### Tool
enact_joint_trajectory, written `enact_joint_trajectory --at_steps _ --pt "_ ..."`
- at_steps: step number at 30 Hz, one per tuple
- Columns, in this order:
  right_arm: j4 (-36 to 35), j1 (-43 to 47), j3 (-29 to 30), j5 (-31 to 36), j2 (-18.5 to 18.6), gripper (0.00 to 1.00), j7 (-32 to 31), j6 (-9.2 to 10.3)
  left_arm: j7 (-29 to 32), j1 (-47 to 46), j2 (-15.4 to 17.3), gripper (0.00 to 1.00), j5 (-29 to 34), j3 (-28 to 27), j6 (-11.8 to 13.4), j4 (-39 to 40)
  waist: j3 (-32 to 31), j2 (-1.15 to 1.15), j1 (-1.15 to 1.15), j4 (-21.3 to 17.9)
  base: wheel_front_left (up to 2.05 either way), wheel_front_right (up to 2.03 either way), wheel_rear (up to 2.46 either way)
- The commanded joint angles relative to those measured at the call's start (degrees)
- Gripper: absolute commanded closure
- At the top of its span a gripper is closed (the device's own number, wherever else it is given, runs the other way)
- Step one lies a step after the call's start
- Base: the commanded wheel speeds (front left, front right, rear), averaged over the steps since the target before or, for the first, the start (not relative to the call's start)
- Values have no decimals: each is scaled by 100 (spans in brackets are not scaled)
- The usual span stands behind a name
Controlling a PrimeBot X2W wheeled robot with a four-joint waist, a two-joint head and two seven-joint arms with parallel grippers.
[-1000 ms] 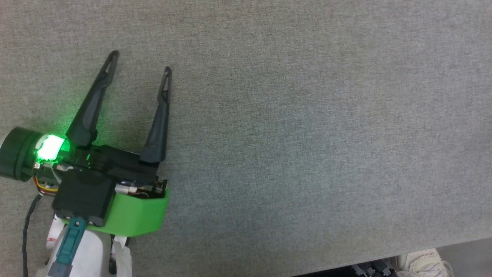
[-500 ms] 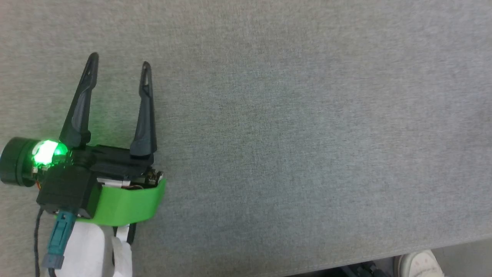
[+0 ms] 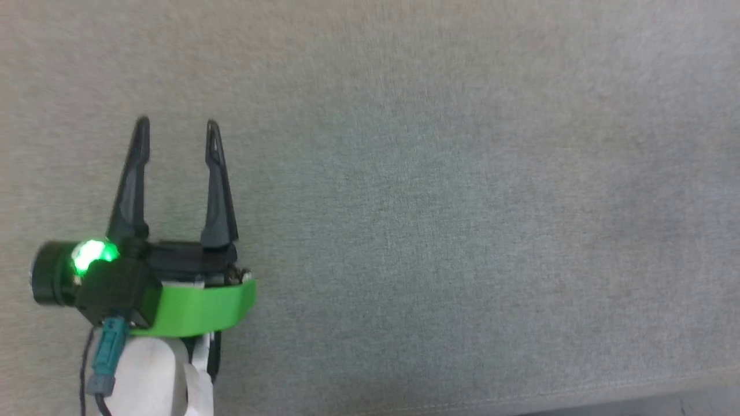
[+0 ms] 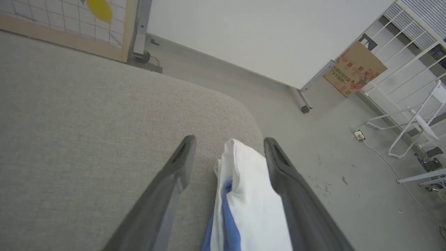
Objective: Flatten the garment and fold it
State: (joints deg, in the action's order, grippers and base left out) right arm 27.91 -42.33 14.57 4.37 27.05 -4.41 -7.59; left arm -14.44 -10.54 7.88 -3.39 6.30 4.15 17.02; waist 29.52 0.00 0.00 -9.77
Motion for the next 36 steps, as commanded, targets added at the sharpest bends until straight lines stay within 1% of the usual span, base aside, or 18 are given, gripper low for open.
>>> enact_joint_trajectory --at_steps 1,5,8,15,21,27,33,36 --pt "-148 120 -30 -77 -144 0 95 10 -37 132 -36 0 -115 -13 31 -73 -620 0 0 237 0 0 0" --pt "-691 585 -68 -276 -508 0 310 10 -45 361 -98 0 -361 17 -59 -287 -971 0 0 402 0 0 0" --pt "-1123 977 -80 -436 -763 0 487 10 -49 476 -124 0 -419 16 -54 -397 -1216 0 0 508 0 0 0" --pt "-2267 2131 -113 -627 -1733 0 784 10 -54 638 -220 0 -479 -50 21 -523 -1772 0 0 705 0 0 0" --pt "-2613 2934 -276 -655 -2214 0 1071 10 -55 839 -241 0 -428 -47 -68 -804 -2121 0 0 749 0 0 0" --pt "-2613 3577 -503 -537 -2397 0 1384 10 -55 1028 -274 0 -329 -75 -73 -1125 -2383 0 0 767 0 0 0" --pt "-2546 4004 -670 -584 -2415 0 1679 10 -55 1314 -360 0 -359 -76 -83 -1245 -2526 0 0 798 0 0 0" --pt "-2495 4137 -653 -591 -2416 0 1766 10 -55 1406 -395 0 -373 -74 -84 -1278 -2562 0 0 828 0 0 0"
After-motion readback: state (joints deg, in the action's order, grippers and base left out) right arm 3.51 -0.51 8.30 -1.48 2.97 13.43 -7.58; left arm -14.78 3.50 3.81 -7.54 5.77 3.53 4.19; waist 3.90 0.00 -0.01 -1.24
